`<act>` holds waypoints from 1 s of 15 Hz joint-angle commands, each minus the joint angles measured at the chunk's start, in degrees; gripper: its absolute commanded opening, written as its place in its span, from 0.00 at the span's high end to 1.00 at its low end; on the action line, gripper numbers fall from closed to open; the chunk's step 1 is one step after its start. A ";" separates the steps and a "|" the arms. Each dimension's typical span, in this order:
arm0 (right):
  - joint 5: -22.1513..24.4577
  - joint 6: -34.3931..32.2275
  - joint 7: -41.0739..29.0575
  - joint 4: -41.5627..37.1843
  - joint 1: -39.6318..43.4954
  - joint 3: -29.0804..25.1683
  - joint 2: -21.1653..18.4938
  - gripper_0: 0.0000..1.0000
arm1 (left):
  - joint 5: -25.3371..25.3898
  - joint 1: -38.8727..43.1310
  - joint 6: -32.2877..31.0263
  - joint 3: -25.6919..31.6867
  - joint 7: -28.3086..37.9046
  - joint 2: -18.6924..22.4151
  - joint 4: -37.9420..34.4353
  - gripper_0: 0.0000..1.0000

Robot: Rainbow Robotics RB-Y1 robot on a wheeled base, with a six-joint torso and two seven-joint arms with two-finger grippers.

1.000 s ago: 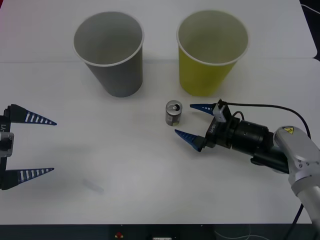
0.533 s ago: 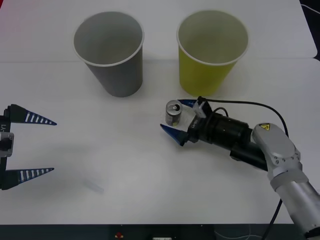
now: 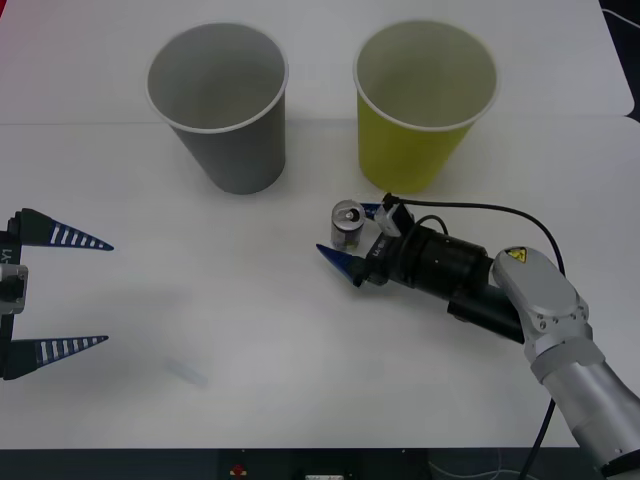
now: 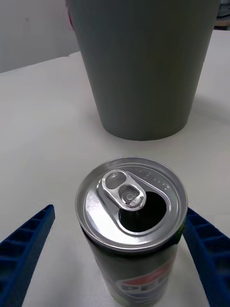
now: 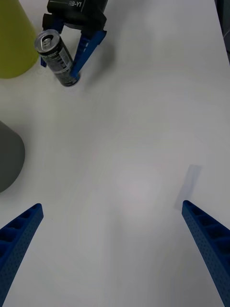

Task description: Put the can into the green bin and the plastic bottle into the gray bin

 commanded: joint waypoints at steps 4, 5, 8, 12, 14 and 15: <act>0.06 0.07 -0.07 -0.01 -0.08 0.00 -0.09 1.00 | 0.00 0.00 0.00 0.00 0.00 0.00 0.00 0.00; 0.06 -0.02 -0.07 -0.01 -0.17 0.00 -0.18 1.00 | 0.00 0.00 0.00 0.00 0.00 0.00 0.00 0.00; 0.06 -0.99 -0.42 -0.01 -0.61 0.18 -1.06 1.00 | 0.00 0.00 0.00 0.00 0.00 0.00 0.00 0.00; 0.06 -1.95 -4.29 -3.00 -0.61 2.46 -3.78 1.00 | 0.00 0.00 0.00 0.00 0.00 0.00 0.00 0.00; 0.06 -1.51 -10.80 -7.05 -0.26 5.45 -6.86 1.00 | 0.00 0.00 0.00 0.00 0.00 0.00 0.00 0.00; -0.03 -1.16 -13.52 -8.89 0.01 6.59 -8.26 1.00 | 0.00 0.00 0.00 0.00 0.00 0.00 0.00 0.00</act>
